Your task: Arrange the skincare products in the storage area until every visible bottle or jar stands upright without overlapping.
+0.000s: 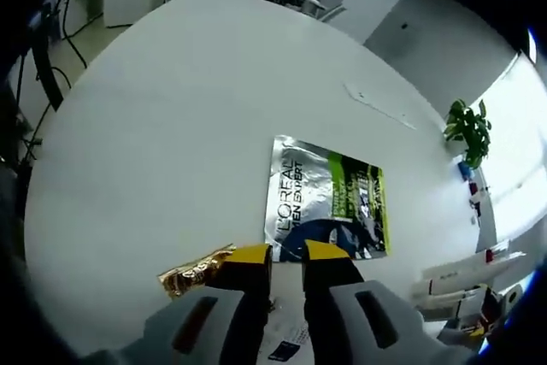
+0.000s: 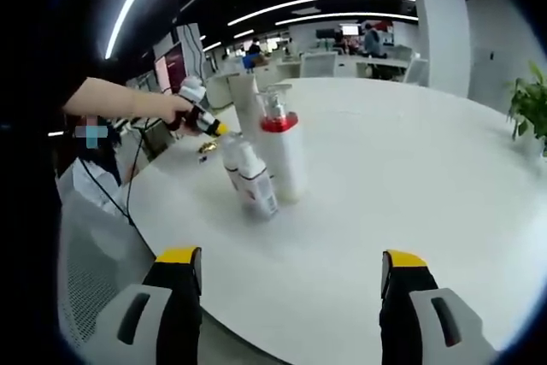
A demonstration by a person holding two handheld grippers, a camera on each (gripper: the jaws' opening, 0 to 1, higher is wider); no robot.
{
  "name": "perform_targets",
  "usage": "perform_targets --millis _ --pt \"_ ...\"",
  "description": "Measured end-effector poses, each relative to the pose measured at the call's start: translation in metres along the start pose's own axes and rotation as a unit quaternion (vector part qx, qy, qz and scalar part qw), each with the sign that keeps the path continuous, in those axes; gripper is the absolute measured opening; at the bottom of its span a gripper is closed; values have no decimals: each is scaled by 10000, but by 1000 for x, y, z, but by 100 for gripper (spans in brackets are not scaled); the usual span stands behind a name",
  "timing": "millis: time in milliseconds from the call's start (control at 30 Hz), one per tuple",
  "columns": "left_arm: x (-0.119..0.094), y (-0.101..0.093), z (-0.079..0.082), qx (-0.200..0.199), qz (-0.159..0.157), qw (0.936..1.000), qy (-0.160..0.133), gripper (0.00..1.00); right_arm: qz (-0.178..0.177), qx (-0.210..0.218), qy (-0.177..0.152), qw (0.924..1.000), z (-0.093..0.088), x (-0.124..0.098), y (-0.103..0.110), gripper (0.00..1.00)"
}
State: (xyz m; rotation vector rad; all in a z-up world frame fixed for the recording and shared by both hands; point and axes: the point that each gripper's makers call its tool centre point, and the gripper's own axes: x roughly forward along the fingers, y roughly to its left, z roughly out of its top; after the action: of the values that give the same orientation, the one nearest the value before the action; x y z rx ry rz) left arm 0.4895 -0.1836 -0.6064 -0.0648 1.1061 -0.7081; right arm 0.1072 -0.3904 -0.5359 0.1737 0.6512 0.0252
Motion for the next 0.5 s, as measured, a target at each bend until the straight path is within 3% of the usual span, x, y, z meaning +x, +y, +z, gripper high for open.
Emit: perform_targets --millis 200,267,500 --pt "-19 -10 -16 -199 85 9997 76 18 4 -3 -4 10000 0 0 1 89" --pt "-12 -2 -12 -296 26 9995 130 18 1 -9 1 10000 0 0 0 89" --pt "-6 -23 -14 -437 -120 9989 139 18 4 -13 25 10000 -1 1 0 89"
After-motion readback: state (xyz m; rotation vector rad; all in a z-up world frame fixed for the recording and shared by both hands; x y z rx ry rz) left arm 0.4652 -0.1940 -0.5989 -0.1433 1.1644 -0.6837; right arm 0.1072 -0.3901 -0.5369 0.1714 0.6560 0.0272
